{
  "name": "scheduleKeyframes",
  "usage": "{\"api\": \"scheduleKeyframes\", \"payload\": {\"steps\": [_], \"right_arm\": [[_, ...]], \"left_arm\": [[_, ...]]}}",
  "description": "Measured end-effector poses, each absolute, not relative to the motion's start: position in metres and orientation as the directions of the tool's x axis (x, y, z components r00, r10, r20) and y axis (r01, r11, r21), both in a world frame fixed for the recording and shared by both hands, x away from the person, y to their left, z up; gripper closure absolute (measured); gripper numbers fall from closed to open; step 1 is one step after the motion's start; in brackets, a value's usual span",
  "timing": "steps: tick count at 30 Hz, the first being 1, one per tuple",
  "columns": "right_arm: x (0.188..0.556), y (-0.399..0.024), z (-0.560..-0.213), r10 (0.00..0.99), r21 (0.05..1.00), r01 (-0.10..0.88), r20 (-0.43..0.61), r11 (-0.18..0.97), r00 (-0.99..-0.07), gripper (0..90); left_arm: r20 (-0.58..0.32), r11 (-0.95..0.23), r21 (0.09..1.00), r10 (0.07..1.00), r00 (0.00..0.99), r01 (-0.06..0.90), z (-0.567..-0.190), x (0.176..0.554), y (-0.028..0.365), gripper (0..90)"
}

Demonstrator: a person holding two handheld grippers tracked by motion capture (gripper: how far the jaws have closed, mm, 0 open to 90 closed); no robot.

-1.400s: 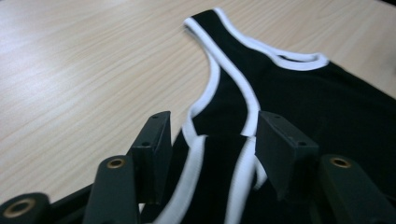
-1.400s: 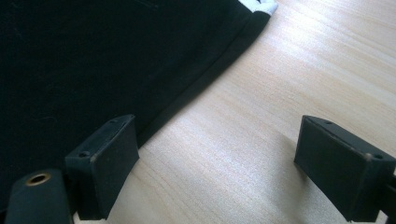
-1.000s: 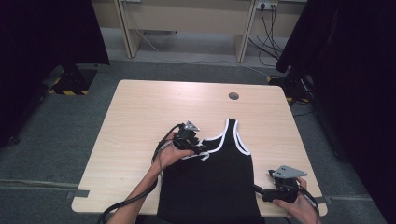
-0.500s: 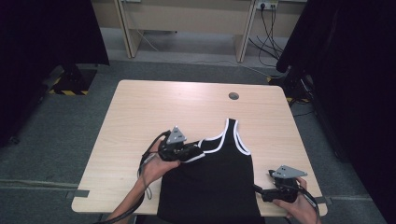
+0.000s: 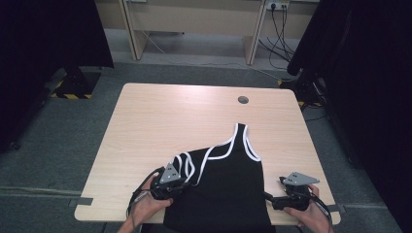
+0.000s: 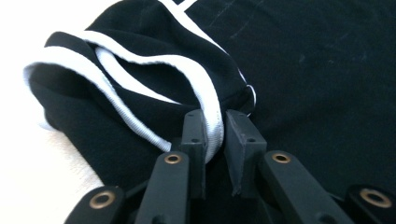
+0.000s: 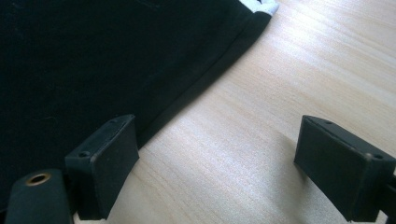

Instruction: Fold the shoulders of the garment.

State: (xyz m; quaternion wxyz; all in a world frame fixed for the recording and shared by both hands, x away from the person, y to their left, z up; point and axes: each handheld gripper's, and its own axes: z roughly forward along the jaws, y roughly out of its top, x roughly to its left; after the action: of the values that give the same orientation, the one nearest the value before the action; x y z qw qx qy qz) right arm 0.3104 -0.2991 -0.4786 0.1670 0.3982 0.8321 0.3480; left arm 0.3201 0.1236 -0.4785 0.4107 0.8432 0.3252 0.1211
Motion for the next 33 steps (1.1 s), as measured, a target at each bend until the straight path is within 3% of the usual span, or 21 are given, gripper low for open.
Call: {"api": "scheduleKeyframes", "payload": {"steps": [12, 19, 24, 29, 33], "right_arm": [[0.311, -0.3, -0.478, 0.776, 0.71, 0.549, 0.005, 0.441, -0.631, 14.6], [0.317, -0.293, -0.461, 0.771, 0.746, 0.51, -0.008, 0.428, -0.636, 17.9], [0.326, -0.274, -0.454, 0.737, 0.754, 0.48, -0.008, 0.448, -0.676, 18.2], [0.341, -0.261, -0.464, 0.716, 0.734, 0.498, 0.023, 0.462, -0.697, 18.8], [0.352, -0.259, -0.465, 0.723, 0.731, 0.513, 0.038, 0.451, -0.689, 18.9]], "left_arm": [[-0.033, -0.396, 0.814, 0.698, 0.715, 0.424, -0.45, 0.325, 0.117, 37.1], [-0.062, -0.372, 0.786, 0.747, 0.662, 0.494, -0.458, 0.349, 0.115, 28.7], [-0.069, -0.377, 0.748, 0.773, 0.63, 0.545, -0.475, 0.364, 0.125, 28.7], [-0.093, -0.349, 0.763, 0.774, 0.626, 0.545, -0.476, 0.363, 0.129, 27.6], [-0.087, -0.332, 0.783, 0.778, 0.622, 0.526, -0.47, 0.354, 0.128, 20.2]]}}
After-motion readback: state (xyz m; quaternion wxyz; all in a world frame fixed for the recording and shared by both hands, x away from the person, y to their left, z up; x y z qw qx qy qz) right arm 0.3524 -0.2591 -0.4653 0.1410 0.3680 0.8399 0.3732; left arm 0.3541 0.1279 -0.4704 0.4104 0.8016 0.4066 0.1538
